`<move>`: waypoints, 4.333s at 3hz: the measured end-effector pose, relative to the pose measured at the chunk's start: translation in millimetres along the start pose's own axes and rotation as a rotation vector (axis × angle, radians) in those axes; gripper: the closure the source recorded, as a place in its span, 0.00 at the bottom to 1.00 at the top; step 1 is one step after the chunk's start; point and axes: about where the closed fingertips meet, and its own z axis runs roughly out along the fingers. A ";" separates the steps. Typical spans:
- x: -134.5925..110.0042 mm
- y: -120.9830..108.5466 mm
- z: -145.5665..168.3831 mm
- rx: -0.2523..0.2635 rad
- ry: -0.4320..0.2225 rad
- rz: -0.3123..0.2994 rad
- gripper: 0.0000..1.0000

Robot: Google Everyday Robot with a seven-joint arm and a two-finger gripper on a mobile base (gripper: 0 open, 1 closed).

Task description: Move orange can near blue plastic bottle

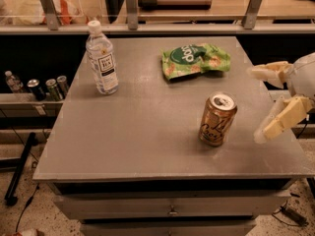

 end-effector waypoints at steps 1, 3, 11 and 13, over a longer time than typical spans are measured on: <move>-0.3 0.4 2.5 -0.004 -0.013 0.001 0.00; 4.9 -0.7 27.8 -0.059 -0.202 0.006 0.00; 9.9 7.7 67.3 -0.210 -0.527 -0.017 0.42; 9.9 8.0 67.5 -0.211 -0.530 -0.012 0.88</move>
Offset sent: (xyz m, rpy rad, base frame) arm 0.0083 0.0143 -0.0243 0.2473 -0.0038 0.0522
